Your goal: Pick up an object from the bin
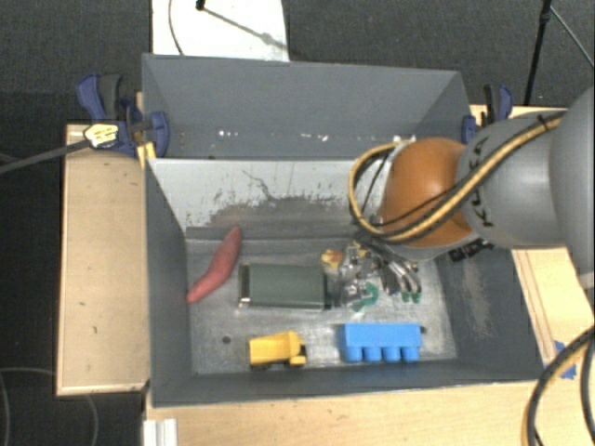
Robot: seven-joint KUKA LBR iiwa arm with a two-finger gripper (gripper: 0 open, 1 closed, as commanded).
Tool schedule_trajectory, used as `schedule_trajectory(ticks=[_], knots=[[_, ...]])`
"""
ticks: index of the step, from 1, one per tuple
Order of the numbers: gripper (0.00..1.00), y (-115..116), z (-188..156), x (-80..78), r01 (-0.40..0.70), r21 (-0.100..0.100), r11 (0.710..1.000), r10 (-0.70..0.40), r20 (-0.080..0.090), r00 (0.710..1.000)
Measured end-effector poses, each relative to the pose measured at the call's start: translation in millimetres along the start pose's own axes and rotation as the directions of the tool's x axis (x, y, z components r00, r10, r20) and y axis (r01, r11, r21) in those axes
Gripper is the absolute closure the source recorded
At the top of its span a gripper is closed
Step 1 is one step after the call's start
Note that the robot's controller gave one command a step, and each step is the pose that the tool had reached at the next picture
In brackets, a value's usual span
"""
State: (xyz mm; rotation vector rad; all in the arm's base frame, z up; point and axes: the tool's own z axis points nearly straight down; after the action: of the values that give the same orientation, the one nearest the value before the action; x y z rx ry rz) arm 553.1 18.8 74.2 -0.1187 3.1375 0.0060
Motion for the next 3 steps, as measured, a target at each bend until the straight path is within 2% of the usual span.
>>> schedule_trajectory(ticks=[1,2,3], knots=[[1.0,0.2,-0.1,0.1,0.0,0.0,1.0,0.0,0.0,1.0],[1.0,-5.6,-0.4,-0.6,0.161,0.0,0.987,-0.161,0.007,0.987],[1.0,21.2,-0.4,-6.9,0.263,0.011,0.965,-0.263,0.005,0.965]])
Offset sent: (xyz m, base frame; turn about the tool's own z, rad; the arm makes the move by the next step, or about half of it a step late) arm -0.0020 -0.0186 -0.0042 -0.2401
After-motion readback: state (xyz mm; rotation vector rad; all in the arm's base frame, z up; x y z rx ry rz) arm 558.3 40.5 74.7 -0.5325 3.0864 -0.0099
